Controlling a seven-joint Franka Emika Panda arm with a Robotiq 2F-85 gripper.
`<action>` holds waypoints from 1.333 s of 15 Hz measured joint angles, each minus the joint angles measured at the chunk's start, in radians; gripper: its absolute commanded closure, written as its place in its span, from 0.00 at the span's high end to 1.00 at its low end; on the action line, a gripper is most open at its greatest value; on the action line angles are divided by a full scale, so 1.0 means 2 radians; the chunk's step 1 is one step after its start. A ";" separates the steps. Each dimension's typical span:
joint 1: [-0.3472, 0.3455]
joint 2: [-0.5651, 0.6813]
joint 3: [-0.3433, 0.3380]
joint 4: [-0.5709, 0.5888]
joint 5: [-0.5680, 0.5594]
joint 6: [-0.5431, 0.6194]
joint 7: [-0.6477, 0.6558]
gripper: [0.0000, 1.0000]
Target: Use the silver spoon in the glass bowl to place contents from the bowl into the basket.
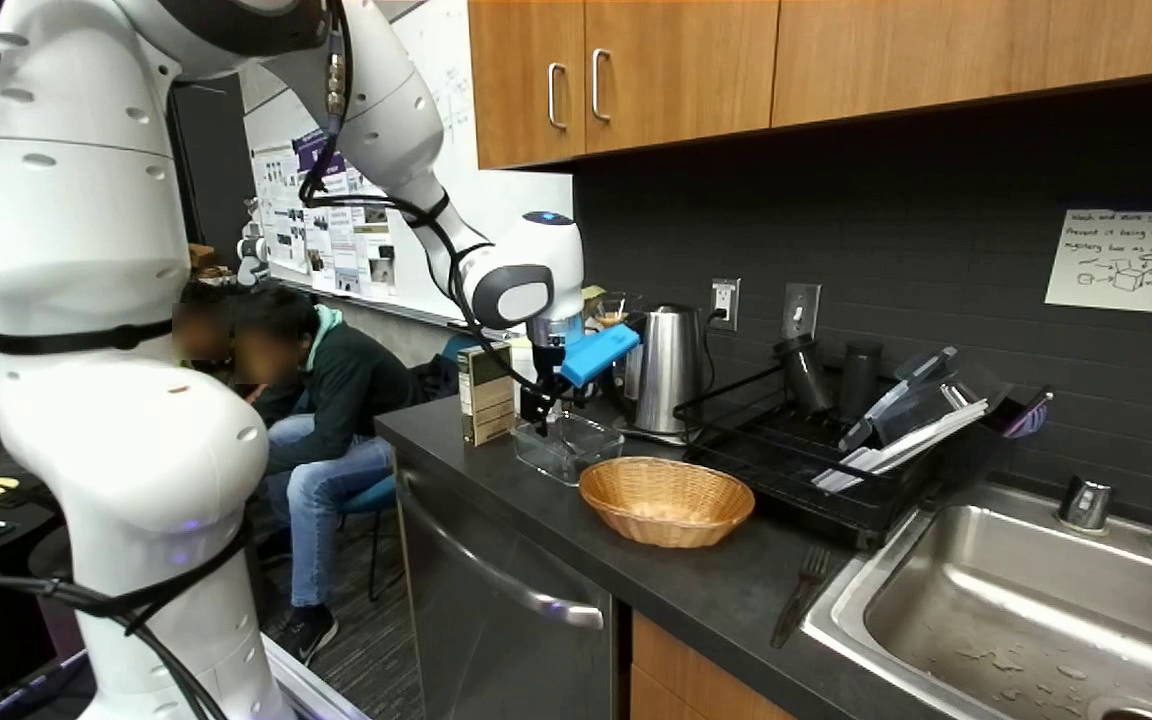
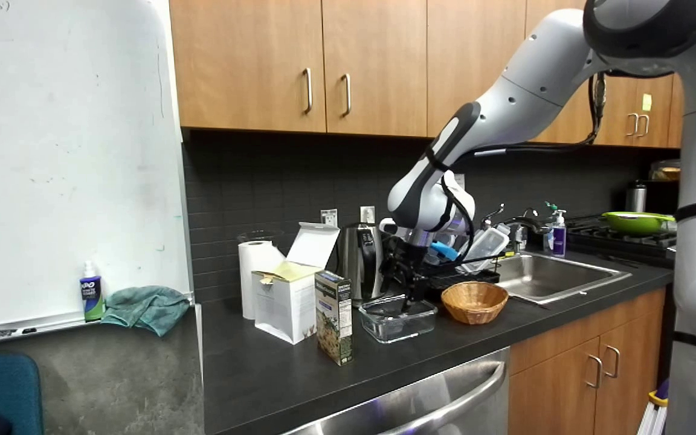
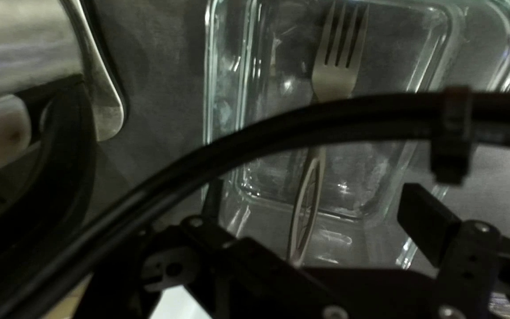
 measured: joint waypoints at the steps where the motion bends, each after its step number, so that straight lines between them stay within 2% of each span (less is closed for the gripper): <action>1: -0.001 0.002 0.002 0.002 0.000 -0.001 0.000 1.00; 20: -0.018 0.038 0.028 0.037 0.000 -0.027 0.009 1.00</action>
